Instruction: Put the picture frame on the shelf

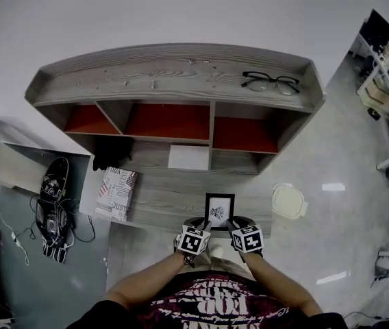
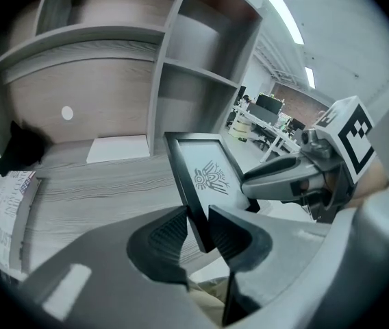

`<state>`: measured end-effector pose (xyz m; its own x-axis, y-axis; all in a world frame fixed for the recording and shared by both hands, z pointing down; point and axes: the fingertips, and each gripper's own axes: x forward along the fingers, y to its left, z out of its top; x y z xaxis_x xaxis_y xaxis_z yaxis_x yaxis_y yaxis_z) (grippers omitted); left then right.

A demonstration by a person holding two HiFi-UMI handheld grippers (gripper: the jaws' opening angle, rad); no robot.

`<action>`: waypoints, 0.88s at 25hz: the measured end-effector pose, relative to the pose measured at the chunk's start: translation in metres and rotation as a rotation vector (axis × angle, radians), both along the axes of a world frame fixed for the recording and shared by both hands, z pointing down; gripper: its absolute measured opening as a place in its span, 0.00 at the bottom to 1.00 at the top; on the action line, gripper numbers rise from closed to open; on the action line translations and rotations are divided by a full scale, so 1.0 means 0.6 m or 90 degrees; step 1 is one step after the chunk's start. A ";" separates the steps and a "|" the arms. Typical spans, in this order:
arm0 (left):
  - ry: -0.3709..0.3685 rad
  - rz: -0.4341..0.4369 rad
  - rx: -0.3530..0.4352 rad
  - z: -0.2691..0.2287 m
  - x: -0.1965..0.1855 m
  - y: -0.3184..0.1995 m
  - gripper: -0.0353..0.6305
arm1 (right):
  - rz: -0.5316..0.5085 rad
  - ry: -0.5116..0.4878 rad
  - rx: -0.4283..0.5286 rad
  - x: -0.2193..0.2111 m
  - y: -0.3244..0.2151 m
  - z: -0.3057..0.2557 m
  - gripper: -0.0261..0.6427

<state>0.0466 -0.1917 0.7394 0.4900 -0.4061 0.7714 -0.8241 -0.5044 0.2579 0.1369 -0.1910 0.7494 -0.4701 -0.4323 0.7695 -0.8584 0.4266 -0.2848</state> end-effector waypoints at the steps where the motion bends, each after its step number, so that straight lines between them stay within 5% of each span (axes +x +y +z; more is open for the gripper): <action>1: 0.000 0.001 0.005 -0.004 0.003 0.001 0.21 | -0.001 0.002 0.007 0.003 0.001 -0.004 0.23; 22: 0.035 -0.023 0.119 -0.139 0.065 -0.060 0.20 | 0.002 0.019 0.179 0.066 -0.069 -0.145 0.22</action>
